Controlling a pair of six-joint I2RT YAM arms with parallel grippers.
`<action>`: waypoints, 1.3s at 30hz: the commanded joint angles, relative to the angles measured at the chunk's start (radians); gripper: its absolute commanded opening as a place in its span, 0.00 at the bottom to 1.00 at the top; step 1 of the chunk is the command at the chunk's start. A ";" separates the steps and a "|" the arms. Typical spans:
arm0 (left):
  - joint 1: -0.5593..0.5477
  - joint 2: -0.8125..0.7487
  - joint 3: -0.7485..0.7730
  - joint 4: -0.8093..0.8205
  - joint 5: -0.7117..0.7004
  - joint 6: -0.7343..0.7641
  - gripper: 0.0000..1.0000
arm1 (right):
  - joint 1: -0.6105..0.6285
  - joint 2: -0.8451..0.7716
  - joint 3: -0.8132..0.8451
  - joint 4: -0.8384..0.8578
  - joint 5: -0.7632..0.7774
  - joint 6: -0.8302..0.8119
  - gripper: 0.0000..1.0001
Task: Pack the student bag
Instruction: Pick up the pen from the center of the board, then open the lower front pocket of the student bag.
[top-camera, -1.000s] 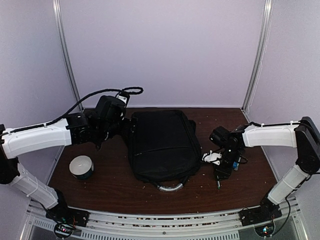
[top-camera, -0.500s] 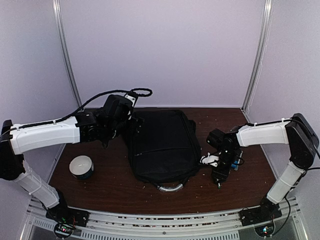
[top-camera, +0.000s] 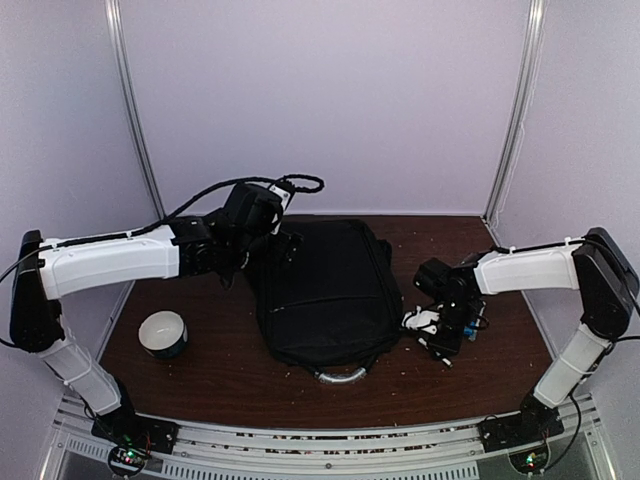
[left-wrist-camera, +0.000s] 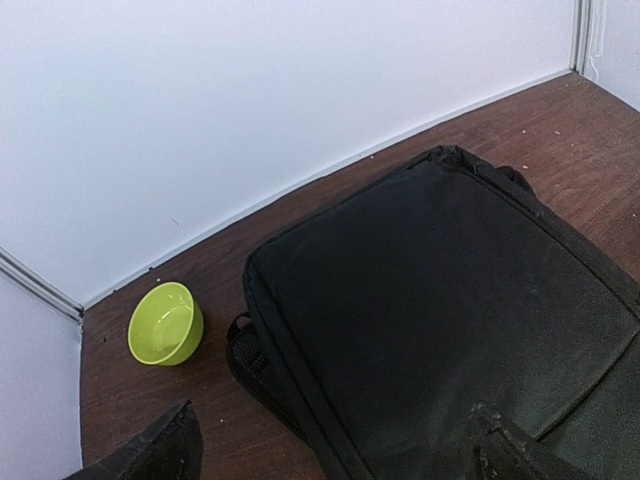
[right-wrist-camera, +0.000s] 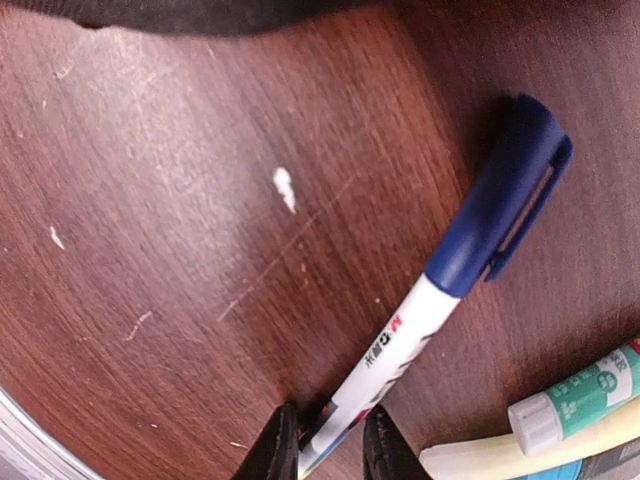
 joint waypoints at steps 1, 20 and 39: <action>-0.002 0.016 0.026 0.046 0.016 0.035 0.93 | -0.014 -0.043 -0.045 -0.017 0.062 -0.002 0.22; -0.002 0.013 0.005 0.026 0.056 0.039 0.93 | -0.105 -0.104 -0.041 -0.042 0.047 0.036 0.07; -0.002 0.152 0.073 -0.125 0.452 0.318 0.85 | -0.158 -0.292 0.135 -0.145 -0.173 0.031 0.01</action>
